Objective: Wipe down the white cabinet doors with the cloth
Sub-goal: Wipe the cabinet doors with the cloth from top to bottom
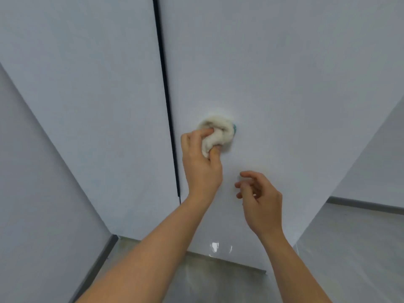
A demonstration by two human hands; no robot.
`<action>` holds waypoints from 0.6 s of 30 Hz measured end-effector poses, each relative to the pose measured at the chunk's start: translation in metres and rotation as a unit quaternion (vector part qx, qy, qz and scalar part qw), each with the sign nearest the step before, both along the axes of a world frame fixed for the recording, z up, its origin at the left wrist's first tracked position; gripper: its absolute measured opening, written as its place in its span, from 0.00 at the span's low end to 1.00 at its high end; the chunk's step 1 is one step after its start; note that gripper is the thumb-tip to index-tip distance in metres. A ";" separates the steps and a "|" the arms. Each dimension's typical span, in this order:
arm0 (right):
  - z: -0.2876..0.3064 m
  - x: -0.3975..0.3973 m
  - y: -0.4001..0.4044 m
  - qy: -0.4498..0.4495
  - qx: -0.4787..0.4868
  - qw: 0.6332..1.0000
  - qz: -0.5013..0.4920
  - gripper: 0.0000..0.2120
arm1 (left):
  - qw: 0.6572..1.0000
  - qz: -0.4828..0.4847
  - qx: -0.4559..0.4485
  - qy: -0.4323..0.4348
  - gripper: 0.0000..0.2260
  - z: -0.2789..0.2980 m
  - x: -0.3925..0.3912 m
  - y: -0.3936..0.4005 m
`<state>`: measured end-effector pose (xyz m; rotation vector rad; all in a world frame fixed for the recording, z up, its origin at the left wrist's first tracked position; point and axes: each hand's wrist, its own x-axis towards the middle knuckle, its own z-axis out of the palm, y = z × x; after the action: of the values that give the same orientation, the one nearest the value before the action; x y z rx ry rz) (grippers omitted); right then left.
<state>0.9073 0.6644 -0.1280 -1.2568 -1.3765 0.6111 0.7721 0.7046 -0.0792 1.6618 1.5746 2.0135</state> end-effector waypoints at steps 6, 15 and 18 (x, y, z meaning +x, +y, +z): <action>0.051 -0.043 0.005 0.019 0.079 0.997 0.007 0.07 | 0.956 -0.005 -0.003 0.294 0.18 -0.035 -0.031 0.000; 0.091 -0.070 0.017 -0.017 0.119 0.992 0.028 0.09 | 0.988 -0.007 0.036 0.149 0.12 -0.042 -0.094 -0.051; 0.119 -0.092 0.022 -0.106 0.221 0.969 0.023 0.12 | 0.988 0.072 0.132 0.044 0.15 0.041 -0.136 -0.050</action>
<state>0.8157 0.6866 -0.0093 -0.9478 -1.6149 0.1813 0.6364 0.6545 -0.0378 1.7937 1.5531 2.3414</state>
